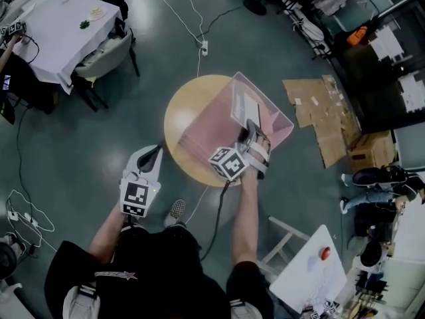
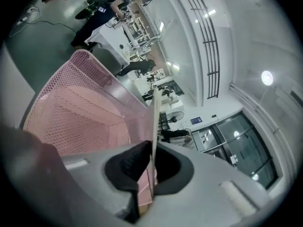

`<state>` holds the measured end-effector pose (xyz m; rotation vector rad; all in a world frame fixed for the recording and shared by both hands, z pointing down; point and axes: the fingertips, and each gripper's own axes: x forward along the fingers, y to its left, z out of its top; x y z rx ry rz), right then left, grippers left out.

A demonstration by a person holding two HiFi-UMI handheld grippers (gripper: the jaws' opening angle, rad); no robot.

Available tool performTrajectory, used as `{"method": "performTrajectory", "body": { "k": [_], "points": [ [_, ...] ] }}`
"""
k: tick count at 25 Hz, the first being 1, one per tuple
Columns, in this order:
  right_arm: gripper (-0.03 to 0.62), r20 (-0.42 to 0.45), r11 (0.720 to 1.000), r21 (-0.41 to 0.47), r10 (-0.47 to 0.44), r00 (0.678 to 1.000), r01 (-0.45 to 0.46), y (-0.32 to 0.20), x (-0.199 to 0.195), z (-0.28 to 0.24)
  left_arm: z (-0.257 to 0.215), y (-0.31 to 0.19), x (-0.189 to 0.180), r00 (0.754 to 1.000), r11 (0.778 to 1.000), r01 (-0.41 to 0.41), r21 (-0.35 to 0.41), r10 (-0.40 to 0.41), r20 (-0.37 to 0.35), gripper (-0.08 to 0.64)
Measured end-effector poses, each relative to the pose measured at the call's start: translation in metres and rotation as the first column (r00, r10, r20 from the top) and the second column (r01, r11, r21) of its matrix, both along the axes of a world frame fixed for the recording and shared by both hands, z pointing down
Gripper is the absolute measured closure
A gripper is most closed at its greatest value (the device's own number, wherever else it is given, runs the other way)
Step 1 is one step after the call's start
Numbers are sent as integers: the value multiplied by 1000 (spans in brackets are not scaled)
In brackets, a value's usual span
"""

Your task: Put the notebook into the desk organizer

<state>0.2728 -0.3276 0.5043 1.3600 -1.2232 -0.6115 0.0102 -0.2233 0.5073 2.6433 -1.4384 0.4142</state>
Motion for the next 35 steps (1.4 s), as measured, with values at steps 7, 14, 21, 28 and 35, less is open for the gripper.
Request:
{"method": "performTrajectory", "body": {
  "k": [7,14,21,28,35],
  "points": [
    [571,-79,996,-90,-3,997,-4,-13,-4,27,13,-9,4,1000,1000,-5,-30,5,5,551],
    [530,-87,976,-215,-49,995,29,-20,-11,49,21,-16,12,999,998,-31,-46,31,6,551],
    [382,18,944,-323,-67,998,70,-13,-17,61,24,-17,12,999,997,-52,-57,53,4,551],
    [322,72,922,-378,-59,996,82,2,-24,67,21,-13,9,997,996,-73,-52,73,3,551],
    [298,125,902,-423,-38,991,88,27,-31,68,15,-5,8,995,994,-102,-40,102,-1,551]
  ]
}}
